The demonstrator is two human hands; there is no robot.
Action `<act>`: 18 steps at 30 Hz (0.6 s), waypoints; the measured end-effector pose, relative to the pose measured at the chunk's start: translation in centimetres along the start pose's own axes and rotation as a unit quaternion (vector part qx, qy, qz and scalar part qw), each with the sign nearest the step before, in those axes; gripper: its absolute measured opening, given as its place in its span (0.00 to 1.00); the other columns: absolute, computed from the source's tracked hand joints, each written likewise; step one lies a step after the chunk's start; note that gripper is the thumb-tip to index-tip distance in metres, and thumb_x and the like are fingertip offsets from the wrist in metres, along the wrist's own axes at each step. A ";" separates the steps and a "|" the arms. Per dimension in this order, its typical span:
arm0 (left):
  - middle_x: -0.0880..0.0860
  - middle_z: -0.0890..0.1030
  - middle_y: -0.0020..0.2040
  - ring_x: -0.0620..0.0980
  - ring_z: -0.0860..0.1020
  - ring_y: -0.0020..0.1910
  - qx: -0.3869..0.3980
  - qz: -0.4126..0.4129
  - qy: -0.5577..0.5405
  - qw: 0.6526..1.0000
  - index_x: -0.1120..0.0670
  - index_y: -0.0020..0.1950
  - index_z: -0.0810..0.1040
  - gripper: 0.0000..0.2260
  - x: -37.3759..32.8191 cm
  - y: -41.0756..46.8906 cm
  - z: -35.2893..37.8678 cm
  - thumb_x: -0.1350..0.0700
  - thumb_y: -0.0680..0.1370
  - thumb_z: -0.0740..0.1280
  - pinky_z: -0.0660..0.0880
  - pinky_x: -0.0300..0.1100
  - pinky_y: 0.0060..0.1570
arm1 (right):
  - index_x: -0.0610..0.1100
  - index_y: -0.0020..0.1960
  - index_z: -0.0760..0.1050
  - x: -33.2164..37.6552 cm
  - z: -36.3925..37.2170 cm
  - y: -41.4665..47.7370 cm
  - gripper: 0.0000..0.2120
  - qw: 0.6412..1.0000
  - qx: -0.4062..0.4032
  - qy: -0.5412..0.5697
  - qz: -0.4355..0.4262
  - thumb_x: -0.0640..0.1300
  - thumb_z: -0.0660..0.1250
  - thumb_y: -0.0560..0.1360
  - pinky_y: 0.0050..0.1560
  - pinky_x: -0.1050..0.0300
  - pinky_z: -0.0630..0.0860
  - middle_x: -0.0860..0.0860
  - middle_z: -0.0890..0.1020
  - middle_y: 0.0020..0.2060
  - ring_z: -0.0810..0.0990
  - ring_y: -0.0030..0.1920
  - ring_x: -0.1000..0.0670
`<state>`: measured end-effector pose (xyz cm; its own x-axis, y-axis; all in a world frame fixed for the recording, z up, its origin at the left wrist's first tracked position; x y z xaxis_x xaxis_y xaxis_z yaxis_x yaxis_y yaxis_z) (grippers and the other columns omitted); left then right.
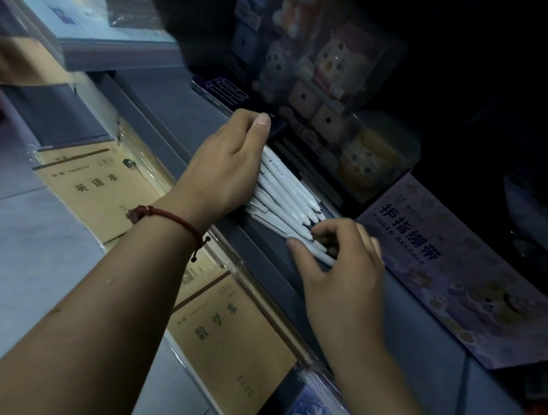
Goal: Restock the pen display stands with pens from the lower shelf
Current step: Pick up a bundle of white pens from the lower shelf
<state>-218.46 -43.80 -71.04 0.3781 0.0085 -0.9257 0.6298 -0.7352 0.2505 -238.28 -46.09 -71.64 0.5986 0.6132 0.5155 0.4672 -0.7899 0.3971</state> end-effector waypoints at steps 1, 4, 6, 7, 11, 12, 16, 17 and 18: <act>0.44 0.79 0.53 0.36 0.75 0.52 0.008 0.003 -0.008 1.000 0.50 0.63 0.74 0.17 0.0 -0.2 0.0 0.43 0.87 0.51 0.68 0.33 0.48 | 0.54 0.50 0.73 0.4 0.3 0.2 0.13 1.000 -0.010 0.004 0.007 0.55 0.75 0.74 0.56 0.41 0.75 0.60 0.74 0.46 0.70 0.51 0.55; 0.42 0.77 0.56 0.36 0.74 0.55 0.022 0.013 -0.022 0.999 0.48 0.65 0.73 0.17 -0.2 -1.0 0.4 0.42 0.87 0.51 0.68 0.34 0.50 | 0.51 0.54 0.73 1.1 0.9 0.7 0.19 0.999 -0.029 -0.031 0.002 0.56 0.77 0.72 0.57 0.42 0.76 0.55 0.74 0.51 0.69 0.54 0.52; 0.45 0.78 0.57 0.43 0.75 0.56 0.004 0.034 -0.010 0.999 0.49 0.64 0.73 0.16 -0.1 -1.3 0.9 0.42 0.87 0.51 0.71 0.41 0.55 | 0.48 0.61 0.73 1.4 0.8 1.0 0.25 0.995 -0.032 -0.090 -0.018 0.58 0.77 0.71 0.59 0.43 0.74 0.51 0.75 0.57 0.69 0.57 0.49; 0.46 0.78 0.56 0.45 0.75 0.56 -0.016 0.048 -0.002 0.999 0.49 0.64 0.74 0.16 -0.1 -1.5 1.1 0.43 0.87 0.51 0.71 0.44 0.56 | 0.48 0.65 0.71 1.6 0.4 1.3 0.29 0.994 -0.017 -0.109 -0.022 0.59 0.77 0.71 0.61 0.44 0.73 0.49 0.74 0.60 0.68 0.58 0.48; 0.47 0.79 0.53 0.44 0.76 0.53 -0.106 0.088 -0.018 0.990 0.53 0.61 0.76 0.16 0.1 -2.0 1.5 0.47 0.88 0.52 0.71 0.40 0.54 | 0.51 0.79 0.58 2.6 -1.3 5.2 0.45 0.971 0.209 -0.119 -0.005 0.61 0.77 0.70 0.62 0.53 0.71 0.52 0.72 0.64 0.71 0.64 0.50; 0.48 0.80 0.53 0.44 0.76 0.52 -0.131 0.091 -0.030 0.987 0.54 0.60 0.77 0.16 0.1 -2.1 1.5 0.49 0.88 0.52 0.71 0.38 0.53 | 0.51 0.78 0.59 2.9 -1.4 6.7 0.45 0.956 0.271 -0.115 0.004 0.60 0.78 0.69 0.60 0.56 0.73 0.55 0.73 0.62 0.74 0.62 0.52; 0.50 0.81 0.50 0.47 0.78 0.47 -0.235 0.068 -0.079 0.966 0.57 0.56 0.77 0.16 0.3 -2.1 1.6 0.53 0.88 0.52 0.70 0.33 0.46 | 0.50 0.56 0.77 3.7 -0.4 11.0 0.23 0.902 0.416 -0.106 0.035 0.49 0.83 0.66 0.46 0.67 0.76 0.57 0.84 0.48 0.82 0.49 0.55; 0.49 0.81 0.50 0.46 0.78 0.46 -0.246 0.062 -0.082 0.964 0.58 0.56 0.77 0.16 0.3 -2.0 1.6 0.53 0.87 0.52 0.69 0.33 0.45 | 0.49 0.51 0.79 3.6 0.1 11.6 0.18 0.892 0.435 -0.116 0.035 0.47 0.82 0.66 0.43 0.67 0.78 0.56 0.85 0.45 0.84 0.46 0.54; 0.48 0.81 0.50 0.46 0.78 0.46 -0.250 0.058 -0.084 0.963 0.58 0.56 0.77 0.16 0.4 -1.9 1.7 0.52 0.87 0.51 0.69 0.34 0.44 | 0.47 0.49 0.81 3.6 0.5 12.1 0.15 0.883 0.450 -0.126 0.035 0.46 0.82 0.66 0.44 0.64 0.80 0.53 0.86 0.43 0.85 0.45 0.52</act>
<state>-220.64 -43.53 -72.34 0.3775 -0.1944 -0.9054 0.8539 -0.3052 0.4216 -230.12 -53.43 -65.40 0.7198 0.6332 0.2845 0.6831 -0.5734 -0.4523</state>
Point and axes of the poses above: each hand's wrist, its own y-axis towards the middle knuckle, its own z-axis out of the palm, x = y × z, the point moved 2 cm from there along y, towards the middle knuckle
